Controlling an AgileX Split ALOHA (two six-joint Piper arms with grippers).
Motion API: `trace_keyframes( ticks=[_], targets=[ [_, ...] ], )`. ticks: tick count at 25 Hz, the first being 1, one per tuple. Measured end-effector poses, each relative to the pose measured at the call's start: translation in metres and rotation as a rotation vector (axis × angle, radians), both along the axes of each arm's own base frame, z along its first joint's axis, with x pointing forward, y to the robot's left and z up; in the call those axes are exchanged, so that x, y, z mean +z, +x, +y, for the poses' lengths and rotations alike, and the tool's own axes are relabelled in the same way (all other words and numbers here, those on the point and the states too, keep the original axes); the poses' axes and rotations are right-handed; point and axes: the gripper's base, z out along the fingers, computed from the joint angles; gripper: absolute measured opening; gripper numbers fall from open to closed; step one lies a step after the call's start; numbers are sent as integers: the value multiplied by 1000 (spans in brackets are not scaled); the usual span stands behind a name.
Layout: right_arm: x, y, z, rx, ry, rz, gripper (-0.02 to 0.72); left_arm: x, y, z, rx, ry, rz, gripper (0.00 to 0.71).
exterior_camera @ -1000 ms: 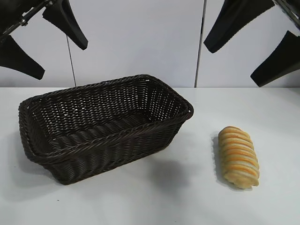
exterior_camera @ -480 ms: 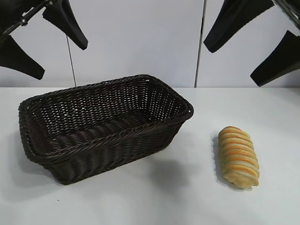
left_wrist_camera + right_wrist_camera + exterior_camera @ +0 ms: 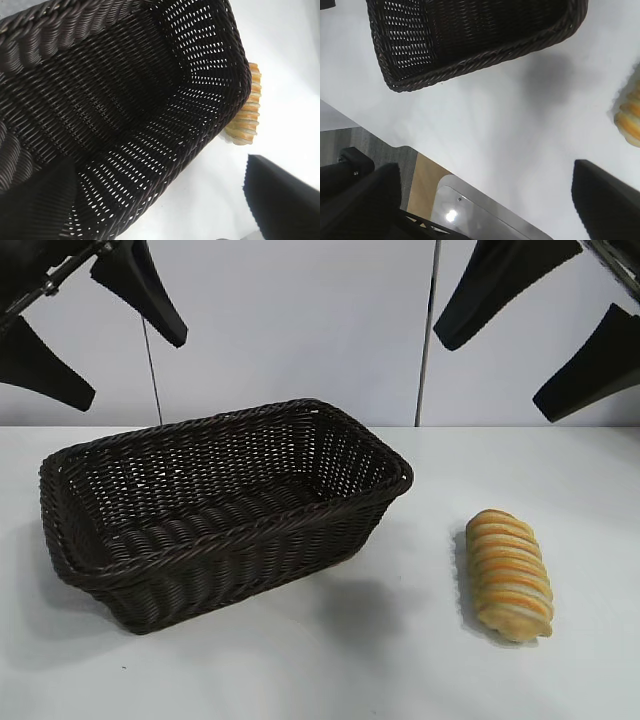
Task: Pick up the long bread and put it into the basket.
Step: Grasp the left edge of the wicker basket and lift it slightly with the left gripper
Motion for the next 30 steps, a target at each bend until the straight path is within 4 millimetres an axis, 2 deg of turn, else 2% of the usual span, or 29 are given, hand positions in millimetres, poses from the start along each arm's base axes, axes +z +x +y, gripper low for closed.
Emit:
trace_keyframes(
  ticks=[5, 9, 15, 19, 23, 30],
  targets=[
    [0, 0, 0, 0, -1, -1, 639, 47, -16, 17, 33, 153, -24, 654],
    [0, 0, 0, 0, -1, -1, 639, 52, -22, 38, 158, 356, 12, 654],
    [0, 0, 0, -1, -1, -2, 639, 35, -22, 45, 215, 425, 72, 654],
    [0, 0, 0, -1, -1, -2, 639, 14, -18, 43, 213, 426, 136, 654],
    [0, 0, 0, -1, -1, -2, 639, -14, -6, 37, 218, 395, 172, 654],
    [0, 0, 0, -1, -1, -2, 639, -50, 16, 30, 222, 391, 221, 654]
  ],
)
